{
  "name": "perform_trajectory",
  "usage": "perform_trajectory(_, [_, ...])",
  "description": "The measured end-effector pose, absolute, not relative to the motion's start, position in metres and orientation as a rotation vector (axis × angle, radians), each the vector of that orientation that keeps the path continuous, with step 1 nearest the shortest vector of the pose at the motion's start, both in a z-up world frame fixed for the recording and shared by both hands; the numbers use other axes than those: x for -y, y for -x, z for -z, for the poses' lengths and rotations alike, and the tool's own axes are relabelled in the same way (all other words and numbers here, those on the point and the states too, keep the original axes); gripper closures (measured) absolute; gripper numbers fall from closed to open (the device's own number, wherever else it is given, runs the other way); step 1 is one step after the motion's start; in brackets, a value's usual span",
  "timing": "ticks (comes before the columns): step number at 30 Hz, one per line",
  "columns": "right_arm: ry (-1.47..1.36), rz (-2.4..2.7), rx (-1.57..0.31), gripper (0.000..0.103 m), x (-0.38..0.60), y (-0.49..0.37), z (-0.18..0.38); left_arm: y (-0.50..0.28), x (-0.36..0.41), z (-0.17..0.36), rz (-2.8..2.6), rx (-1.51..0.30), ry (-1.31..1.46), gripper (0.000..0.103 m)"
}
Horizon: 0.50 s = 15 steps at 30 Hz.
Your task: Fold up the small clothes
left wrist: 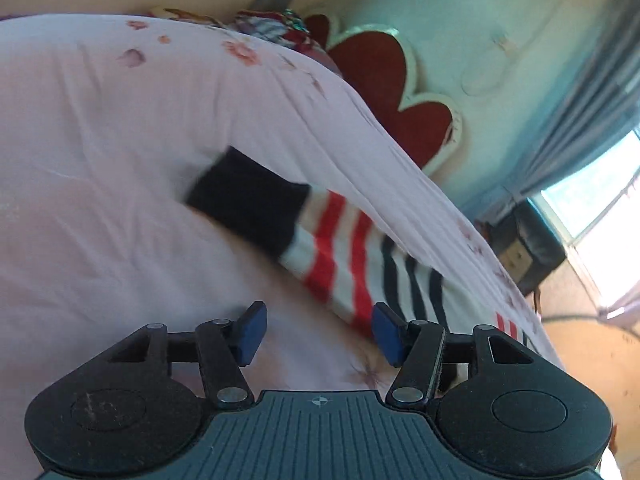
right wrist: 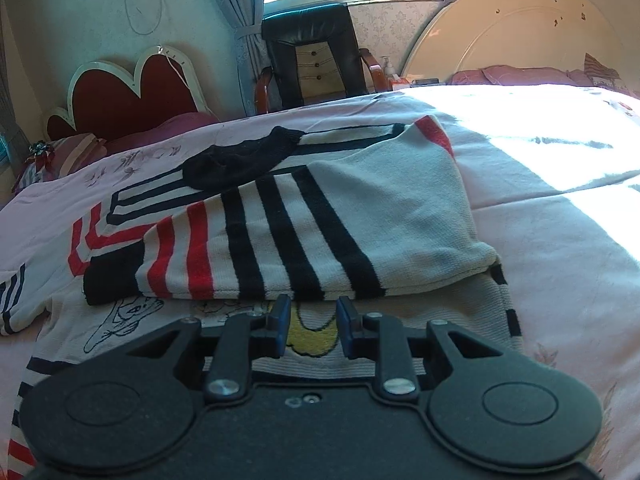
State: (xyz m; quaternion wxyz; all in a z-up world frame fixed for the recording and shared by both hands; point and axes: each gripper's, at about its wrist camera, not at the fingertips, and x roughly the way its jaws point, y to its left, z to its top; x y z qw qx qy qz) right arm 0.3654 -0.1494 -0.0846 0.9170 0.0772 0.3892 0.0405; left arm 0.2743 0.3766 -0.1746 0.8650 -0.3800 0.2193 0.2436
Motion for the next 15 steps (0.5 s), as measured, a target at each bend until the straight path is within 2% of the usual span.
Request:
perform_trajectory(5, [-0.126, -0.133, -0.809, 0.077, 0.115, -0.375, 0.083, -0.27, -0.416, 0.193, -0.533, -0.349, 0.91, 0.045])
perform_trajectory(12, [-0.122, -0.144, -0.789, 0.077, 0.075, -0.391, 0.079, -0.287, -0.423, 0.201, -0.504, -0.315, 0.932, 0.045])
perform_trajectory(13, [-0.129, -0.139, -0.786, 0.077, 0.07, -0.394, 0.079, -0.289, -0.424, 0.203, -0.497, -0.31, 0.94, 0.055])
perform_trajectory(14, [-0.137, -0.135, -0.784, 0.077, 0.066, -0.397, 0.079, -0.287, -0.427, 0.203, -0.502, -0.318, 0.949, 0.072])
perform_trajectory(15, [-0.146, -0.134, -0.782, 0.077, 0.063, -0.399, 0.079, -0.289, -0.431, 0.208, -0.506, -0.33, 0.966, 0.078])
